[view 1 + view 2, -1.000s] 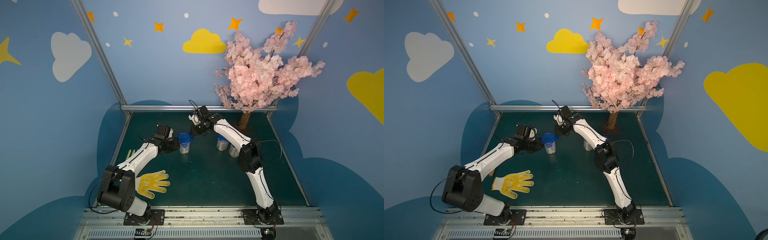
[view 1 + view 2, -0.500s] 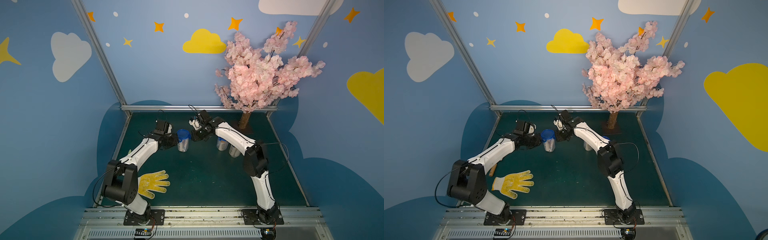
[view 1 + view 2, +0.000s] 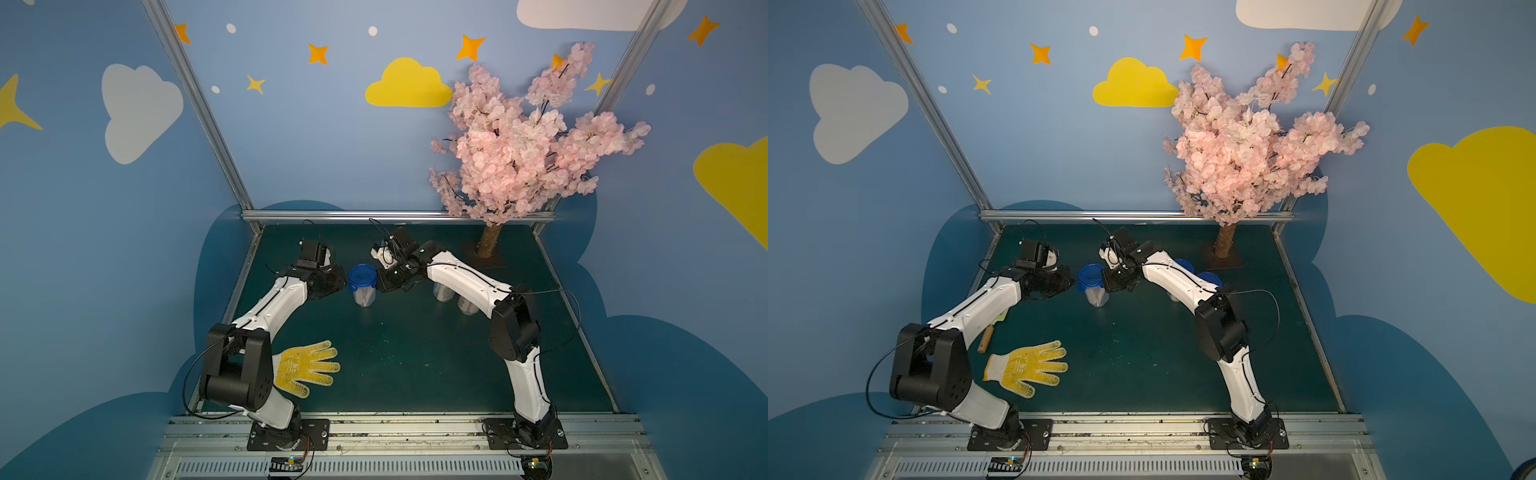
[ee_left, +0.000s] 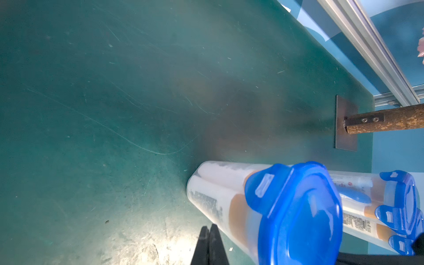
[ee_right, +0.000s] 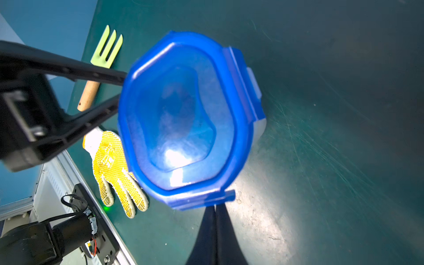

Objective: Take out toiletry kits
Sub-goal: Adjust the container at the center of the board.

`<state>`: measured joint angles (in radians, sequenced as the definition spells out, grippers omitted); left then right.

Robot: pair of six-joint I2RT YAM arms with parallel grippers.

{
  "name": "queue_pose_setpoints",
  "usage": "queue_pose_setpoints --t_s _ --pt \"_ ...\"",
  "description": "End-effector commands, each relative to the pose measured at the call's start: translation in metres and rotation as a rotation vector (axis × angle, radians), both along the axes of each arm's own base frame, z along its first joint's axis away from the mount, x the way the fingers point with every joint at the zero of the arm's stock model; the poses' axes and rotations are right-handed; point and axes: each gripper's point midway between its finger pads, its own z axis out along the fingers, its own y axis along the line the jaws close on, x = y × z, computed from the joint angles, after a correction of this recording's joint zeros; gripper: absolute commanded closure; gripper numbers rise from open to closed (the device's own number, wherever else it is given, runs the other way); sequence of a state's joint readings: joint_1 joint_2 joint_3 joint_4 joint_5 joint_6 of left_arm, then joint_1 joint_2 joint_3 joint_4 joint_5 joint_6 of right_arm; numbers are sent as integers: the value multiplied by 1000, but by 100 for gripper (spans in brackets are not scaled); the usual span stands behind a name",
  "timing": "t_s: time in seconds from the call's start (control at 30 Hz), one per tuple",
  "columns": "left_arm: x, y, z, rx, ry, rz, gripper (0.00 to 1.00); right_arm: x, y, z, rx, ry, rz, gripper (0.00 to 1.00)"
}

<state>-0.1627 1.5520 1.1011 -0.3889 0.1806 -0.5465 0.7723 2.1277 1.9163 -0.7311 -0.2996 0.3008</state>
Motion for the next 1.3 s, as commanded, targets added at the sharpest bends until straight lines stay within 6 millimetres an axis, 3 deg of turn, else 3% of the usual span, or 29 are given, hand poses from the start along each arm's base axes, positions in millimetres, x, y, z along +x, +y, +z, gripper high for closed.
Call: queue_pose_setpoints --t_s 0.0,0.23,0.53,0.67,1.03,1.27 --pt "-10 9 0 41 13 15 98 -4 -4 23 22 -22 -12 100" --pt "-8 18 10 63 8 58 98 -13 -16 36 10 -31 -22 100" --pt "-10 28 26 98 -34 99 98 -15 -24 31 -1 -23 -23 100" --pt "-11 34 34 121 -56 120 98 -9 -31 33 7 -17 -35 100" --pt "-10 47 55 162 -108 157 98 18 -43 62 62 -53 -67 100" --pt "-10 50 65 156 -137 169 98 24 -33 67 96 -39 -61 100"
